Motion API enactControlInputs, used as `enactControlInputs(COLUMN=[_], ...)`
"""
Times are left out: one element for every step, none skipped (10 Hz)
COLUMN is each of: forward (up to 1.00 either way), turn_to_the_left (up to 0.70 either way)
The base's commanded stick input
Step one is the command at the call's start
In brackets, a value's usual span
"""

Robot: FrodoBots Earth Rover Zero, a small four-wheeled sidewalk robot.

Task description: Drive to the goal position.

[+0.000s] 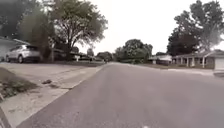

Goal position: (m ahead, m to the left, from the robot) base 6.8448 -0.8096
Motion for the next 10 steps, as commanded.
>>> enactControlInputs(forward=[0.7,0.7,0.7,0.7,0.7,0.7,0.7,0.7,0.7,0.7], turn_to_the_left=[0.0,0.0,0.0,0.0,0.0,0.0,0.0,0.0,0.0,0.0])
